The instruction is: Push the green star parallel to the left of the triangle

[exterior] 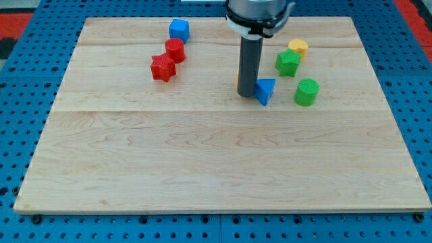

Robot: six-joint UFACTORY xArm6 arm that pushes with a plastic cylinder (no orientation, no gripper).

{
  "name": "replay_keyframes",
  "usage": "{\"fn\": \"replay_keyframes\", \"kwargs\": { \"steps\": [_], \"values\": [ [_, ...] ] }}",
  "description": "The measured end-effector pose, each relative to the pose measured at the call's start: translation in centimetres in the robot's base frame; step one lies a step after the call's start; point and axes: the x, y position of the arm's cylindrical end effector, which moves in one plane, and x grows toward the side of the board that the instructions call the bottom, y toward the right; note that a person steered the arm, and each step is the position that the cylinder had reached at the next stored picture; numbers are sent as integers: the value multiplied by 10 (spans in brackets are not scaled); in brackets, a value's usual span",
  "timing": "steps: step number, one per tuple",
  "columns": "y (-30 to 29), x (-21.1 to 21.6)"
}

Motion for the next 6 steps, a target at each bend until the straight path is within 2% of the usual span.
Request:
{"fn": "replay_keyframes", "kwargs": {
  "steps": [2,3,4,5,6],
  "values": [
    [-13,-45],
    [-11,-50],
    [50,-39],
    [74,-31],
    [74,-32]
  ]
}}
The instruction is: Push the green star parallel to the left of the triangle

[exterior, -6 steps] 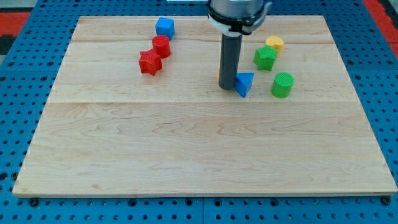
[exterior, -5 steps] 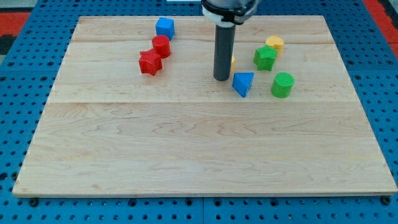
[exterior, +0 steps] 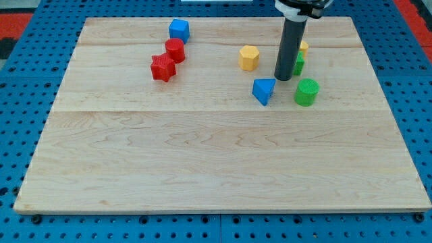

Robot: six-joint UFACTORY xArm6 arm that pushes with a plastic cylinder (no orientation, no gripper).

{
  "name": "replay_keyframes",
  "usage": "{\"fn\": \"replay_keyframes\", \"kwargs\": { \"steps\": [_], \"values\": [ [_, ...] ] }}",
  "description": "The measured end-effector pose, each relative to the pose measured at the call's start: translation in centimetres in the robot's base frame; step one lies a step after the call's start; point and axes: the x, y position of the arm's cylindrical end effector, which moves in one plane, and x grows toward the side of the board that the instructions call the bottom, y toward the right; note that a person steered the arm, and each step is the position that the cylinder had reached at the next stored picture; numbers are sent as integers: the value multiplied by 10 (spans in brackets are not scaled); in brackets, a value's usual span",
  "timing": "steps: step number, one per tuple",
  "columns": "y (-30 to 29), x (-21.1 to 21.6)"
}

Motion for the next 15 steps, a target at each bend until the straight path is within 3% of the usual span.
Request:
{"fn": "replay_keyframes", "kwargs": {
  "steps": [3,5,6,8,11,13,14,15],
  "values": [
    [0,-56],
    [0,-115],
    [14,-118],
    [36,-56],
    [95,-44],
    [11,-43],
    [23,-43],
    [84,-40]
  ]
}}
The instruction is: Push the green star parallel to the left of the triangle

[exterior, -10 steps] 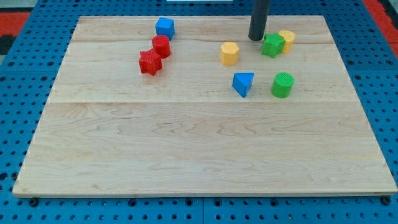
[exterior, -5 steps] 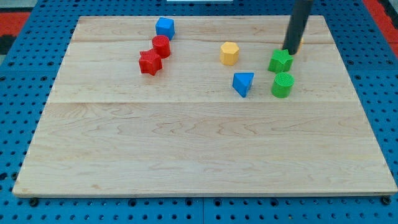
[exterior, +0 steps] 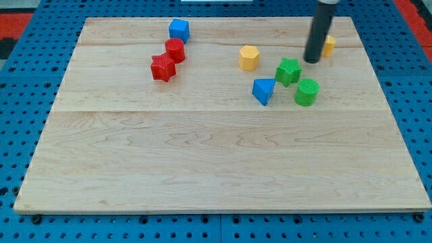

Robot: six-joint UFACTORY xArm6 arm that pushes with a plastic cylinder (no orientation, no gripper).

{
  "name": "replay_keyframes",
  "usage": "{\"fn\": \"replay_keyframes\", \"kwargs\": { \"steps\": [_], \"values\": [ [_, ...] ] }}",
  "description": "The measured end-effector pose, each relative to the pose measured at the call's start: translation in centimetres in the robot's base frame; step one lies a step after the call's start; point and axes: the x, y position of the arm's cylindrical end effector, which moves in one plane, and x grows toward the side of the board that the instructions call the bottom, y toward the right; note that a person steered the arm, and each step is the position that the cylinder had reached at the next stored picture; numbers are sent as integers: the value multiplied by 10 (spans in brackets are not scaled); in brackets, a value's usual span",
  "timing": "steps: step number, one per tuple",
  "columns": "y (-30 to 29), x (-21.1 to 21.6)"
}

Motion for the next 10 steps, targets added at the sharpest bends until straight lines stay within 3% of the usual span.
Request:
{"fn": "replay_keyframes", "kwargs": {
  "steps": [1,2,6,9,10],
  "values": [
    [4,22],
    [-29,27],
    [-202,27],
    [-226,46],
    [-223,36]
  ]
}}
